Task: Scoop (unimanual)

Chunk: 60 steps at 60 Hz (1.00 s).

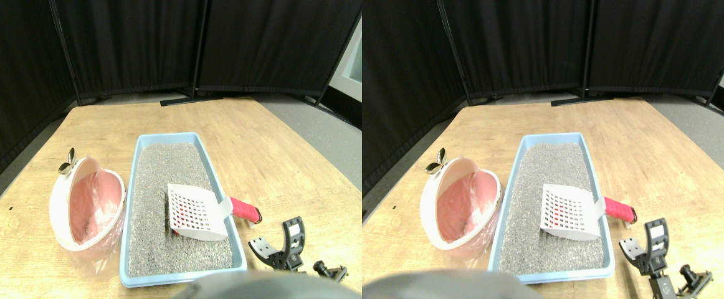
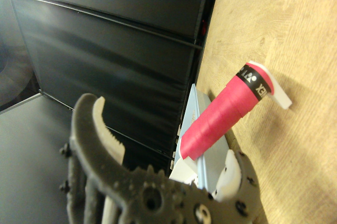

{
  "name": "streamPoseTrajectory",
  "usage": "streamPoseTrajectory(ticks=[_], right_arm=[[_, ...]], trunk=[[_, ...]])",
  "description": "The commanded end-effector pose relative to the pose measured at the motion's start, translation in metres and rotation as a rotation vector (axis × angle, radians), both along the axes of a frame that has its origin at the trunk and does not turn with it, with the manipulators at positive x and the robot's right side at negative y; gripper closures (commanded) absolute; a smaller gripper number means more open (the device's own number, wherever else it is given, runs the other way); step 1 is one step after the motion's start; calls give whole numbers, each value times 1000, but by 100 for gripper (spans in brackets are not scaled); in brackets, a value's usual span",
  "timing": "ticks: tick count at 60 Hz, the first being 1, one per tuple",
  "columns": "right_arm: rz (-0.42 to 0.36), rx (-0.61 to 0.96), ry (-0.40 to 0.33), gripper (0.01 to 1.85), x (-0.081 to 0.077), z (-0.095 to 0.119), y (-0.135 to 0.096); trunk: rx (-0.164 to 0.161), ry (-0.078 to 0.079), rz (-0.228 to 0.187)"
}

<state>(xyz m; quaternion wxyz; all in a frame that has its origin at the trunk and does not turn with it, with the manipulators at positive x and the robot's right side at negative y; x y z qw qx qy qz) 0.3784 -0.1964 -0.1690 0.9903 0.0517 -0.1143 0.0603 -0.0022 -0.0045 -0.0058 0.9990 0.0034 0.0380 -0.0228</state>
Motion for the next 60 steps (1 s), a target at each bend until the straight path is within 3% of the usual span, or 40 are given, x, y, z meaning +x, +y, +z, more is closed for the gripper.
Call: streamPoseTrajectory(ticks=[1, 29, 60], right_arm=[[-5, -7, -9, 87, 7, -5, 2], [-14, 17, 74, 92, 42, -32, 1], [-35, 31, 129, 92, 71, -22, -2]], trunk=[[-24, 20, 7], [-39, 41, 7], [-39, 41, -2]])
